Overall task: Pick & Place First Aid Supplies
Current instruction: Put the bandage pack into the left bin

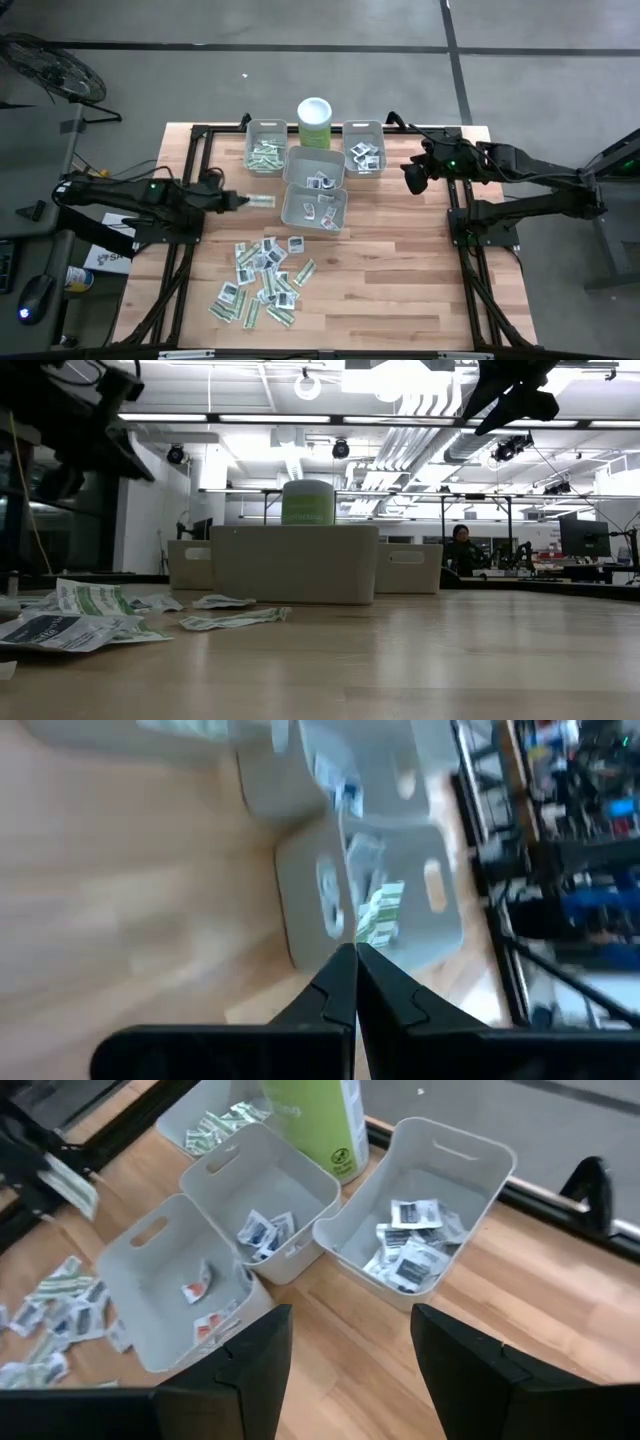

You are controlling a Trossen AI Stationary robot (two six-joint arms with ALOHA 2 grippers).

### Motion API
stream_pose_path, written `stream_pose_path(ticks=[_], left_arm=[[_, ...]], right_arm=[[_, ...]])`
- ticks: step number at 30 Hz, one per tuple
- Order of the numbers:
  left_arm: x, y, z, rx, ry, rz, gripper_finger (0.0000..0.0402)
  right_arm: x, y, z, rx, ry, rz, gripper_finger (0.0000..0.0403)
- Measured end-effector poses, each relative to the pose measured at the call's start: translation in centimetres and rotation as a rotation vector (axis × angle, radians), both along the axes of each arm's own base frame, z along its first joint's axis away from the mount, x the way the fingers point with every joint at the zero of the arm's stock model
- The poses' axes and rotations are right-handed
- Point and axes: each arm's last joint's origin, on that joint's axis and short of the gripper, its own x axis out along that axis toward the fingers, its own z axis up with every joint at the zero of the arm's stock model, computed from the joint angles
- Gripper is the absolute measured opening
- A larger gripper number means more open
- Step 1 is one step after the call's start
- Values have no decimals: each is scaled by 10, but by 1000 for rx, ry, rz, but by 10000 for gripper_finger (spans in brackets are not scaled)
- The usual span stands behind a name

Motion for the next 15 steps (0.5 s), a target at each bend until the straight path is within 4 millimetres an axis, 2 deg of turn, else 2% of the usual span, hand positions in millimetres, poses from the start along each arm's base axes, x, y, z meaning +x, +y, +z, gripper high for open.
stream_pose_path(ticks=[6, 11, 15], left_arm=[[-3, 4, 20, 64, 11, 114, 0], [5, 6, 21, 55, 22, 178, 0], [19, 15, 20, 33, 20, 204, 0]], right_arm=[[-1, -1, 0, -37, 24, -19, 199], [-2, -2, 0, -74, 44, -17, 199], [-2, -4, 0, -81, 50, -23, 199]])
